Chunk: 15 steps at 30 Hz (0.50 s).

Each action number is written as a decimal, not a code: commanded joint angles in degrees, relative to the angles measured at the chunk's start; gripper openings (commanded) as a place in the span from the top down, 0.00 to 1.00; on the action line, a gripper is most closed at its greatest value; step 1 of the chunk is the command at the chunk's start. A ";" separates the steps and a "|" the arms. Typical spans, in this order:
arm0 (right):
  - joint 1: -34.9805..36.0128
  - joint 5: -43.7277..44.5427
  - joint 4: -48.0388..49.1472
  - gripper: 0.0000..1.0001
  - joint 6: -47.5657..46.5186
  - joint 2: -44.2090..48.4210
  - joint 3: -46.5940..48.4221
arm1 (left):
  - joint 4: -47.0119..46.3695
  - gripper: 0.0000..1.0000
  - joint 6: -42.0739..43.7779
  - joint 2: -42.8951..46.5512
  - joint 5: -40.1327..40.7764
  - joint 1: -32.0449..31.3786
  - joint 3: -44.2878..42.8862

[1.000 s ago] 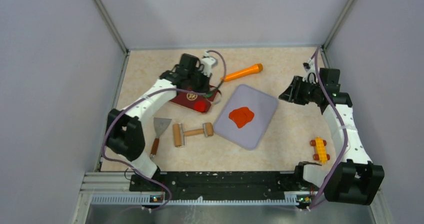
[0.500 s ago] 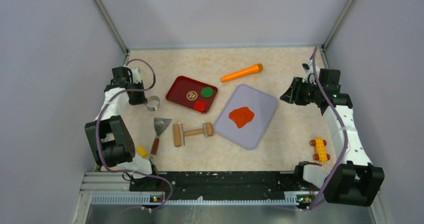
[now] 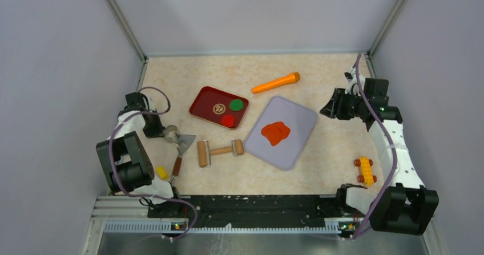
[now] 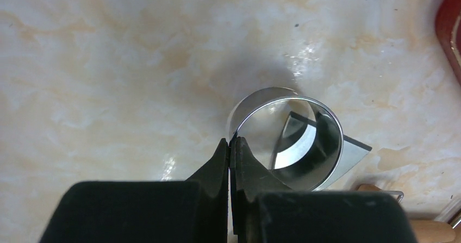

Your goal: Roll out the dumpling wrappers from the dough

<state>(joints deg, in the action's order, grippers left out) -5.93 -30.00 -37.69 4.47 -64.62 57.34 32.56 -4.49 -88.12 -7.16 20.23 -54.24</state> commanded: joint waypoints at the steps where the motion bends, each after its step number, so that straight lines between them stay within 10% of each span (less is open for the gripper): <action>1: -0.66 0.37 1.61 0.60 -1.26 -0.03 -0.18 | -1.53 1.00 -5.00 4.41 1.59 4.15 1.88; 8: -0.66 -0.53 2.19 0.60 -1.12 -1.36 -0.56 | -2.10 1.00 -6.93 7.01 0.81 8.25 4.91; 15: -0.66 -2.61 2.17 0.57 -3.54 -3.08 -0.25 | 0.85 0.59 -4.30 11.09 -5.01 7.83 1.01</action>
<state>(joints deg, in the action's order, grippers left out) -5.93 -30.59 -37.32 3.46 -67.07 56.88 32.10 -9.69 -81.78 -8.21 28.40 -49.54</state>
